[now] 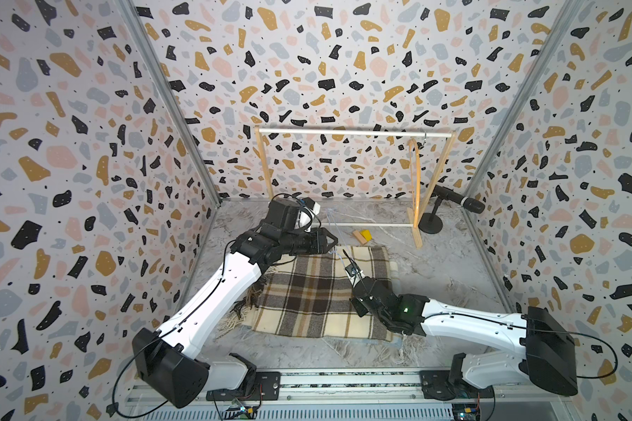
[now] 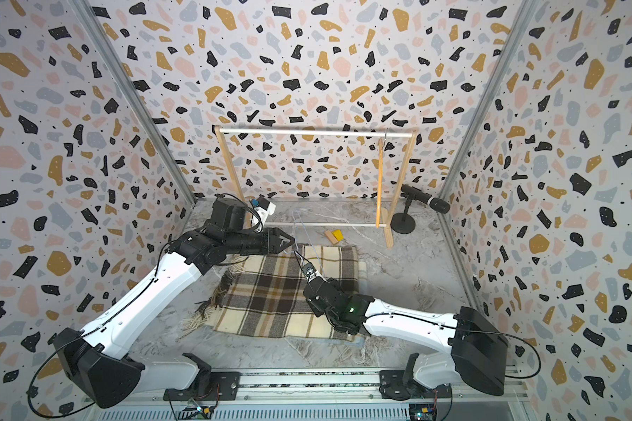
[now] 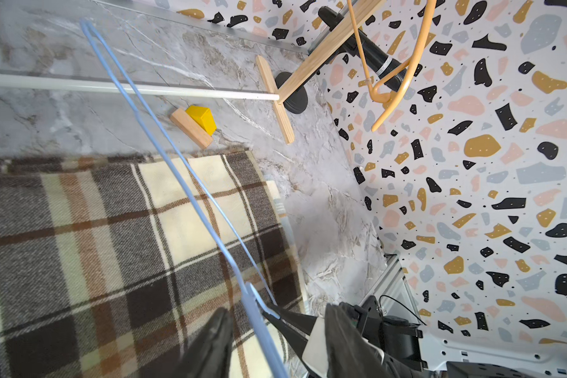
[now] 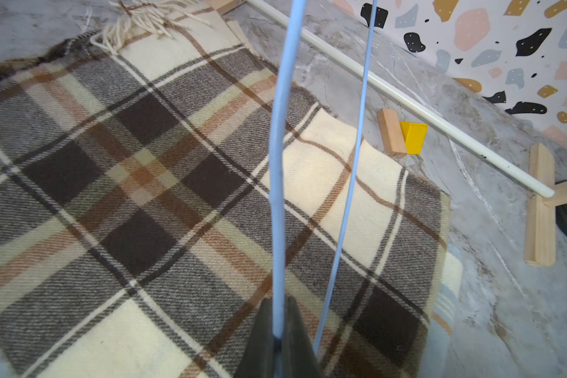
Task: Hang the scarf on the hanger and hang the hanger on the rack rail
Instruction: Pick up the hanger from the clothesline.
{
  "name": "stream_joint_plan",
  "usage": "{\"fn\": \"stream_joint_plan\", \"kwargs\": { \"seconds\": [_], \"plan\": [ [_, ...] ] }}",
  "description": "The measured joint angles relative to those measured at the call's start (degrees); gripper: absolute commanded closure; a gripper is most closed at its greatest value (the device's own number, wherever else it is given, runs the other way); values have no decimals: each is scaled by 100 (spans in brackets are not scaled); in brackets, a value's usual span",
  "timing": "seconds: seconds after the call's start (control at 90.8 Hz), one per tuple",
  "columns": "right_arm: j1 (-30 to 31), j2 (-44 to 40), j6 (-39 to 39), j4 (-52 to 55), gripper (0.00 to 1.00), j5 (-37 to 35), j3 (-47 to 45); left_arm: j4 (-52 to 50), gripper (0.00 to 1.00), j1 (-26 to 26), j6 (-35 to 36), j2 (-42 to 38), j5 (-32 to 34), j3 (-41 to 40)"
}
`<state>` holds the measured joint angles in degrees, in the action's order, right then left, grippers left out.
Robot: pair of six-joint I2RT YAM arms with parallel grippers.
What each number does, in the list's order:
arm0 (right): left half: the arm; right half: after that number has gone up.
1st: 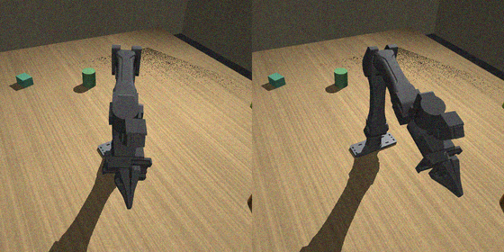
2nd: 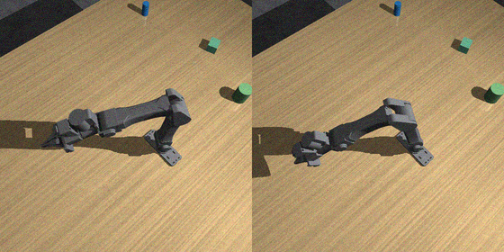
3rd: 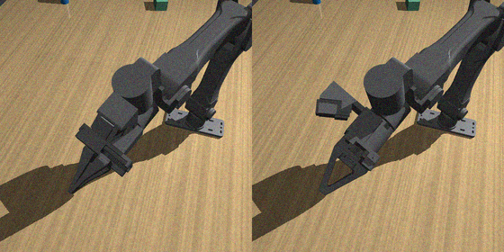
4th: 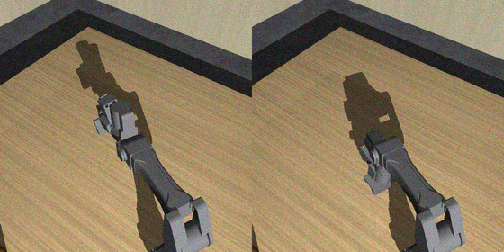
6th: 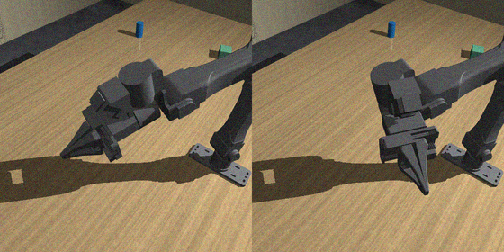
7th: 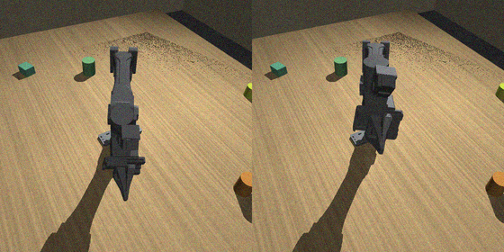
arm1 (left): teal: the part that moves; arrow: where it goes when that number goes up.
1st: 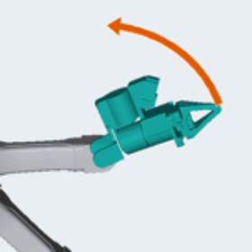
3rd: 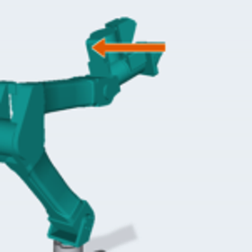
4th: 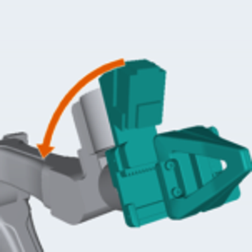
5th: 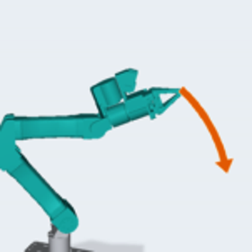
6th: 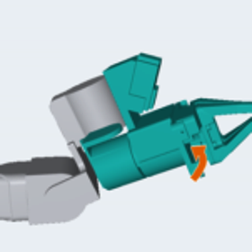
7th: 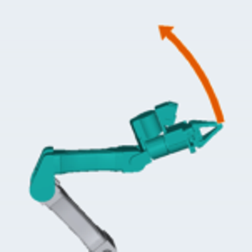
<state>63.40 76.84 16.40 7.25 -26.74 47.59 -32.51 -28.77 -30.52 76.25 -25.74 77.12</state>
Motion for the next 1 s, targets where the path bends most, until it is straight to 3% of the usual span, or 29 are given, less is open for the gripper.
{"fn": "stream_joint_plan", "kwargs": {
  "seconds": [0.264,0.396,0.54,0.661,0.782,1.002],
  "plan": [
    [0,15,9,181,97,-20,264,7,90,-2,9,-9,111,-129],
    [-2,17,15,326,74,57,378,-90,100,2,149,-68,286,-142],
    [-2,7,-238,702,41,492,763,-455,100,57,413,-238,393,-142],
    [-48,-155,-494,1215,20,1108,1176,-866,100,404,713,-470,332,-140],
    [-356,-656,-531,1672,10,1939,1268,-1318,100,1023,1034,-765,138,-140],
    [-1755,-1674,289,1939,5,3217,684,-2249,100,2004,1679,-1209,-636,-284]
  ]
}}
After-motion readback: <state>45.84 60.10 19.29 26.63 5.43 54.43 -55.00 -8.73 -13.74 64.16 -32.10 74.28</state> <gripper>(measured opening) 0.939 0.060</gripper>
